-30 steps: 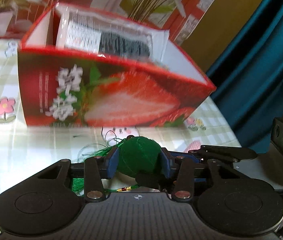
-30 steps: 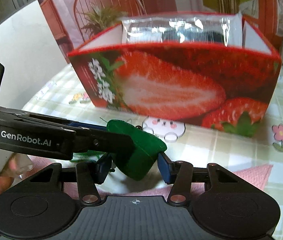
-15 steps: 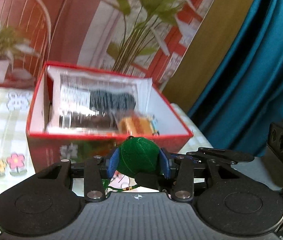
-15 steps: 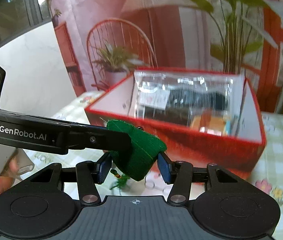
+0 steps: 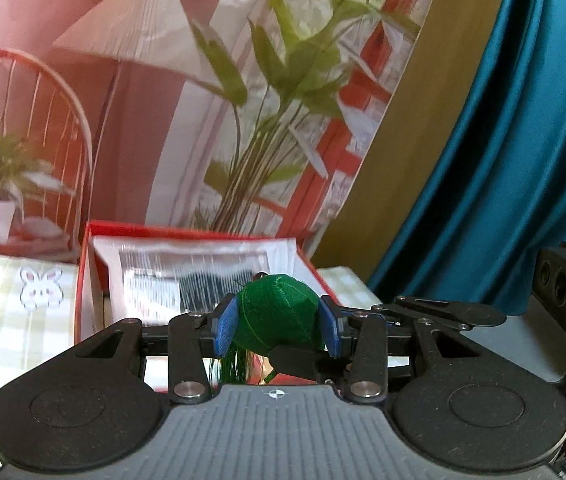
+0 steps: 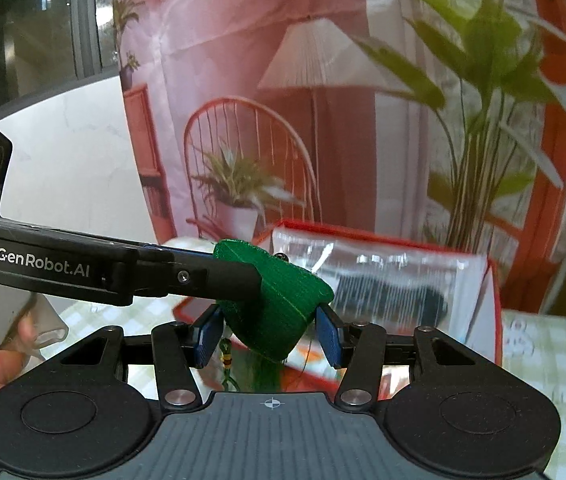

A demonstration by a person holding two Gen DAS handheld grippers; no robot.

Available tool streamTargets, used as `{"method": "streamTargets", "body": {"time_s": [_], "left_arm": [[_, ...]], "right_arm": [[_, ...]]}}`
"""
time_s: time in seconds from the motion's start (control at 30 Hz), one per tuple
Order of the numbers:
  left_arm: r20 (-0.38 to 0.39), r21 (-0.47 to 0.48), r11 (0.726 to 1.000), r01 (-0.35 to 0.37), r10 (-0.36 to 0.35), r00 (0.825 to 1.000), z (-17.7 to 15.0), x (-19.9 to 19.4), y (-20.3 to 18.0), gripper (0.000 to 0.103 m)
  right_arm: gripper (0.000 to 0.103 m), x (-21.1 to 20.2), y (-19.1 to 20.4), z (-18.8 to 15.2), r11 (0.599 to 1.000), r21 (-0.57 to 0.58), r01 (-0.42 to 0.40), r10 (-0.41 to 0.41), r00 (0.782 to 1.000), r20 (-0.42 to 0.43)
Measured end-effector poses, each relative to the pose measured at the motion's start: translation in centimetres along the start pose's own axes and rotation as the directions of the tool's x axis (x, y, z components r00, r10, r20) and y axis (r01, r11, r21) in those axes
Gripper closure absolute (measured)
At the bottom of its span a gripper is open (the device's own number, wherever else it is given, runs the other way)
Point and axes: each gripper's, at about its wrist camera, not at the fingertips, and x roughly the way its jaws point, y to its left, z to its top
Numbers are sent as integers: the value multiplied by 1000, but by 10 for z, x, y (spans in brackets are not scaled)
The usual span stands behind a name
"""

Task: Organize soft objects
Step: 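Lift the green tassel into the red box and release it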

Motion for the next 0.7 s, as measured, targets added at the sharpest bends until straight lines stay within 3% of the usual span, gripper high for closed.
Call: {"method": "streamTargets", "body": {"time_s": [0.4, 0.7], "left_arm": [[59, 16, 1000, -20, 19, 998, 40, 17, 16, 58], [-2, -4, 1000, -25, 25, 1000, 28, 49, 39, 58]], "right_arm": [[56, 28, -8, 52, 997, -69, 33, -28, 997, 75], [56, 61, -14, 42, 997, -61, 49, -48, 999, 25]]}}
